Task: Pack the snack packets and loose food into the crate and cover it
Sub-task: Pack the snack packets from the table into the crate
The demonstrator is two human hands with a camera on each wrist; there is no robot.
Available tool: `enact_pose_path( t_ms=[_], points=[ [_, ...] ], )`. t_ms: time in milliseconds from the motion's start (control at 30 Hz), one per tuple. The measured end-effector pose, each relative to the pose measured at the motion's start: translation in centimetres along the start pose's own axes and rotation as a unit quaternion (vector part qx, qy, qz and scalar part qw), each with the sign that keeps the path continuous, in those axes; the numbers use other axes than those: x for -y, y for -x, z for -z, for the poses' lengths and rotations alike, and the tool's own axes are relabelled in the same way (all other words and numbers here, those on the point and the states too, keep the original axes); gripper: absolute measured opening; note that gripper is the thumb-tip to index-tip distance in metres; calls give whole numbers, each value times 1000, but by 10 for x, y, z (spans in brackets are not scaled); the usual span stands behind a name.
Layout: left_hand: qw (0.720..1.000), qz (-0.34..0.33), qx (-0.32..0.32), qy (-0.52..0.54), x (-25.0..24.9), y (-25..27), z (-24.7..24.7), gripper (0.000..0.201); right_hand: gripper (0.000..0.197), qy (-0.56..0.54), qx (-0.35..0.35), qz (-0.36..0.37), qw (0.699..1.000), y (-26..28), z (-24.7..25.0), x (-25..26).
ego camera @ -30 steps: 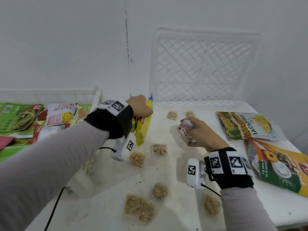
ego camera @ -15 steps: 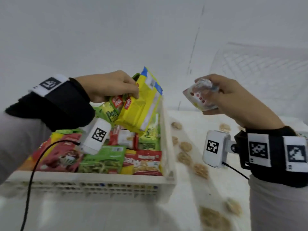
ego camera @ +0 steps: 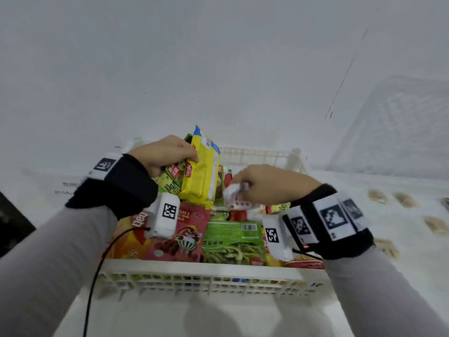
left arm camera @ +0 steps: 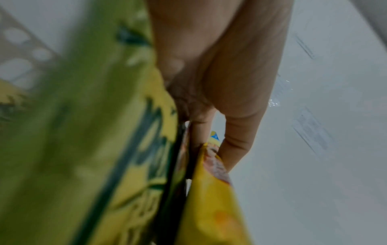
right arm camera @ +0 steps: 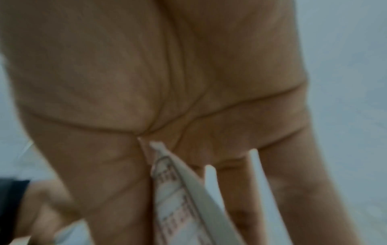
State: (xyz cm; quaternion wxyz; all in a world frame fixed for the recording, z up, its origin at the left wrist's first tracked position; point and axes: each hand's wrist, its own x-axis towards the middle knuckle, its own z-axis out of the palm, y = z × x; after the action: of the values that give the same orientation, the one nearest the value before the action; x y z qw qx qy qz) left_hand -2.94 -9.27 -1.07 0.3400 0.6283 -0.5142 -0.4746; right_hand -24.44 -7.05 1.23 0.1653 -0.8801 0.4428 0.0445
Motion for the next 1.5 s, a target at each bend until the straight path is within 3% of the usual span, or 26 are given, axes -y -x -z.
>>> enact_pose_path(
  t_ms=[100,200,300,400,500,700,767,867,967,1000,1067,1167,1300,1400,1500],
  points=[
    [999,-10,-5,33,19,-6,10,11,22,80,-32,3,996,-15,-18,15],
    [998,-18,-26,58,31,-9,18,15,26,187,-98,15,977,-23,-33,27],
    [994,-52,-95,-5,34,-14,29,22,28,218,-96,53,970,-27,-45,34],
    [985,-76,-146,-56,37,-19,42,35,24,201,-30,92,975,-25,-54,33],
    [978,-73,-174,-87,39,-19,50,41,45,189,103,96,972,-21,-59,28],
    [969,-114,-209,-67,35,-14,52,44,25,52,29,82,995,-32,-50,17],
    [969,-135,-204,-22,32,-12,51,43,18,61,65,80,993,-35,-57,19],
    [969,-185,-148,71,26,-8,41,53,17,63,93,65,992,-39,-58,19],
    [965,-215,-70,130,22,-3,22,72,19,-45,16,6,999,-46,-35,10],
    [962,-225,-53,146,21,-3,16,75,18,-117,-42,-23,992,-48,-26,7],
    [953,-235,-35,188,21,-4,5,75,27,-288,-137,-72,945,-49,-12,2],
    [947,-214,-22,237,25,-7,-8,71,33,-449,-163,-109,872,-50,-5,-1],
    [957,-185,6,223,29,-13,-17,61,13,-544,-188,-109,811,-47,-3,-4],
    [961,-181,42,205,31,-17,-19,53,20,-563,-180,-140,794,-41,-1,-16],
    [970,-175,18,167,35,-20,-20,59,20,-485,-196,-222,823,-30,3,-38]
  ],
)
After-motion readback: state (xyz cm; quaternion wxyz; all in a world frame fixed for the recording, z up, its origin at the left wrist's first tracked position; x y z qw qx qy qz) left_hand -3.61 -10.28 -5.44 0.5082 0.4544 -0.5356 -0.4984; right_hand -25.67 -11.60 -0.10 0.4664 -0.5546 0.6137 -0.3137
